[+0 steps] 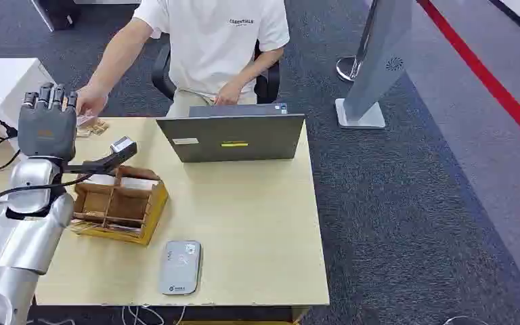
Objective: Pass the card to the sensor for recognition and then transmit it.
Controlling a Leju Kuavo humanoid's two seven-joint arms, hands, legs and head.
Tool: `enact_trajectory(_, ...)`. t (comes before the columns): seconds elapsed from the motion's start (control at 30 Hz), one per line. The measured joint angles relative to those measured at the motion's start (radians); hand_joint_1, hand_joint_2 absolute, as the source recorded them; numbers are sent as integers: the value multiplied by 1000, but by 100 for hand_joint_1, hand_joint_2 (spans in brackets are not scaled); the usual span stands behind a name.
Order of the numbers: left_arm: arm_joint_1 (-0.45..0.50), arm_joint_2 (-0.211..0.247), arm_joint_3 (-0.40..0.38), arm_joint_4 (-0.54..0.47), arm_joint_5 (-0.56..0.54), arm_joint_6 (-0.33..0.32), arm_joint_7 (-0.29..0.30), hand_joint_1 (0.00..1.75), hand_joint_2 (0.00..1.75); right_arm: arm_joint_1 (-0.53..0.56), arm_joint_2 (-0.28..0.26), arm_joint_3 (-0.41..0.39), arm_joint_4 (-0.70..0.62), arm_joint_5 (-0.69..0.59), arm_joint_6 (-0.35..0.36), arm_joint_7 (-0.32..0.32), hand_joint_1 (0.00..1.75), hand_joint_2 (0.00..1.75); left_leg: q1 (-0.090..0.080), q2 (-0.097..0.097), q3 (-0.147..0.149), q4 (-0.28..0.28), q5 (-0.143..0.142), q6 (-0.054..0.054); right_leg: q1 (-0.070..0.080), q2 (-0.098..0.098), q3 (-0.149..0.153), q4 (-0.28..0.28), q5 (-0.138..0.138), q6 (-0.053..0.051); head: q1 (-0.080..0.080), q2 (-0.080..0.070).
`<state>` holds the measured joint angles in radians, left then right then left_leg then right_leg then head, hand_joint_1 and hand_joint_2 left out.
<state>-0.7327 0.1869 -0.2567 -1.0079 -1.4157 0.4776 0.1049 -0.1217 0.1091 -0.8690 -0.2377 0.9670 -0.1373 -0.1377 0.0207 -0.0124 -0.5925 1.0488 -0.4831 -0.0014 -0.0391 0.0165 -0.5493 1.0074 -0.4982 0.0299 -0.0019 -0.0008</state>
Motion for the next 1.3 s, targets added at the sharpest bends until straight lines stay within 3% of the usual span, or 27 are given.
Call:
enact_trajectory(1.0,9,1,-6,6,36,-10,-24,175,175,1,3,4,3,-5,-2,0,0,175,0,0,0,0,0,0,0,0,0,0,0,0,0,0)
enact_trajectory(1.13,88,-11,-12,-84,69,-10,-43,175,175,8,5,4,4,-18,-7,-4,0,175,0,0,0,0,0,0,0,0,0,0,0,0,0,0)
enact_trajectory(1.3,251,-23,-55,-312,69,-5,-46,175,175,26,10,2,4,-36,-17,-14,0,175,0,0,-1,0,-1,0,0,0,-1,-1,0,0,0,0)
